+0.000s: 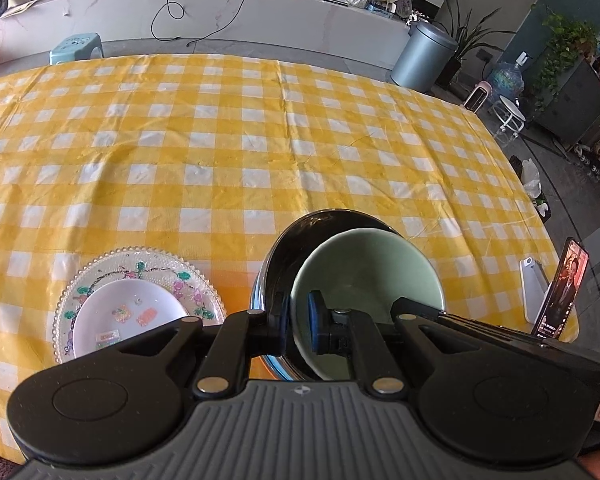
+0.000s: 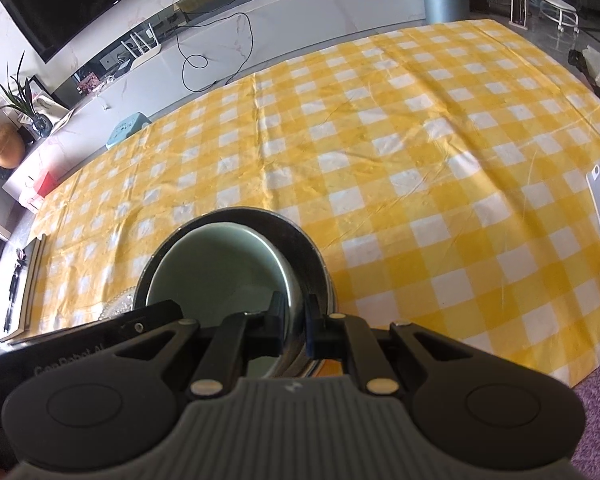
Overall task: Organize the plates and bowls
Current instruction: 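Carry the green bowl and lower it into the blue bowl, then open both grippers to release the green bowl, then close both grippers on the rim of the nested orange-blue-green bowl stack, then lift the nested bowls with both grippers and lower them onto the sticker plate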
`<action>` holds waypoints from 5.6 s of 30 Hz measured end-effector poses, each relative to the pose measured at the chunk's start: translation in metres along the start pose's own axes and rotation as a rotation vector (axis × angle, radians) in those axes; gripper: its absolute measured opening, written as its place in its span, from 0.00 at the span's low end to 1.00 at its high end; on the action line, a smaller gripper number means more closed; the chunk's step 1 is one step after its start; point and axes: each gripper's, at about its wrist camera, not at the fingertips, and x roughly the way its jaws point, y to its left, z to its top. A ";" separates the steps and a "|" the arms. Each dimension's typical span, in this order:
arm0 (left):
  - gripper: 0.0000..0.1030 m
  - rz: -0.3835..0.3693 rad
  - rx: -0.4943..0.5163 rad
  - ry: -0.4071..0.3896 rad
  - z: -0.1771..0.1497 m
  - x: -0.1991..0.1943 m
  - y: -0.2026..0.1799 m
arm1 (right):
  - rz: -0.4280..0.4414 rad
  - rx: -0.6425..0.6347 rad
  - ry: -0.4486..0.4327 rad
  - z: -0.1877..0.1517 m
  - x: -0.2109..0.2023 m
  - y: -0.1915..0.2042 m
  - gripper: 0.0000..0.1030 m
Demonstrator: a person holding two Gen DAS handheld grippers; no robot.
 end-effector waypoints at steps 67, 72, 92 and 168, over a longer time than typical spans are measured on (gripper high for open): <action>0.11 -0.105 -0.171 -0.075 -0.014 -0.008 0.040 | 0.029 -0.079 -0.131 -0.002 -0.011 -0.007 0.00; 0.12 -0.102 -0.181 -0.083 -0.015 -0.008 0.042 | 0.053 -0.052 -0.131 -0.002 -0.013 -0.012 0.00; 0.69 -0.202 -0.339 -0.116 -0.020 0.013 0.056 | 0.149 0.173 -0.027 -0.001 0.015 -0.044 0.56; 0.55 -0.064 -0.583 -0.116 -0.038 -0.033 0.164 | 0.325 0.079 0.159 -0.017 0.052 0.089 0.37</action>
